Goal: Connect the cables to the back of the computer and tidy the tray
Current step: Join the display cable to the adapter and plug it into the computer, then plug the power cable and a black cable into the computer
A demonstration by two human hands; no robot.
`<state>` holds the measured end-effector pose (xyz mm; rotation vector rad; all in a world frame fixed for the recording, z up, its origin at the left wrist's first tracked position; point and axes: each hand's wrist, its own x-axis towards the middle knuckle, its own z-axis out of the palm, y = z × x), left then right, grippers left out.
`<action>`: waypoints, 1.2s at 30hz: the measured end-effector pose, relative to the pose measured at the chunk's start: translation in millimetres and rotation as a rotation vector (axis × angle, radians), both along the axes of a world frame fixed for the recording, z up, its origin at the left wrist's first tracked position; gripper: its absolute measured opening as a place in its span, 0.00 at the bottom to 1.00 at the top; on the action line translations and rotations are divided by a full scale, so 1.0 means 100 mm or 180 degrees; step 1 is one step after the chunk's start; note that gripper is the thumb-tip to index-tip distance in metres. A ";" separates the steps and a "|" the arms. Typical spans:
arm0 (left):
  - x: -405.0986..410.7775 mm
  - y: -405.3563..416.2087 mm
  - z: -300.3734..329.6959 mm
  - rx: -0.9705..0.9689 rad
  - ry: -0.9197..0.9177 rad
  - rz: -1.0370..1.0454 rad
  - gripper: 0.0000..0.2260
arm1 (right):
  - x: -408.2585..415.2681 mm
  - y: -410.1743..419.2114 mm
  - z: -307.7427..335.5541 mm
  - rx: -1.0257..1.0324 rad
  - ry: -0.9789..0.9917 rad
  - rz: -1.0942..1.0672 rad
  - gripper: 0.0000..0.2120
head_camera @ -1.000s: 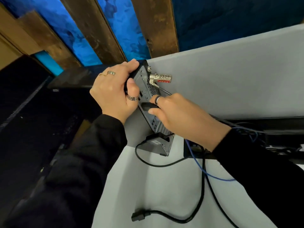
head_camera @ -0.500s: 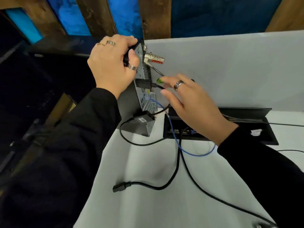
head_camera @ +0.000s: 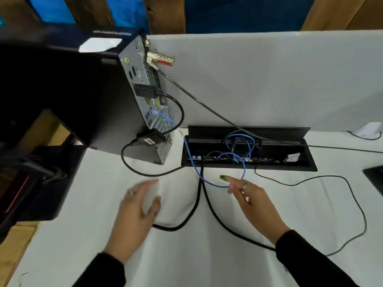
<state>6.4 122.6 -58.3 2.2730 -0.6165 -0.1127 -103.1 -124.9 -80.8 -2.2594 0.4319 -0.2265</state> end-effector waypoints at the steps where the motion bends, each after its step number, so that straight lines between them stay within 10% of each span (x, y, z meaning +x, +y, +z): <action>1: -0.08 0.04 -0.18 0.0151 0.0180 -0.0044 0.18 | -0.01 0.00 -0.08 -0.0063 0.0070 -0.0015 0.13; 9: -0.26 0.15 -0.72 0.0964 -0.0013 -0.0578 0.10 | 0.14 0.10 -0.43 -0.0757 0.0063 0.0044 0.14; 20: -0.07 -0.36 -0.44 -0.0350 0.1377 -0.0325 0.10 | 0.19 0.12 -0.25 0.0521 0.0440 0.0039 0.11; 36: 0.30 -0.75 -0.10 -0.0719 0.2000 -0.1029 0.12 | 0.90 -0.24 -0.10 -0.2130 -0.0039 0.1609 0.18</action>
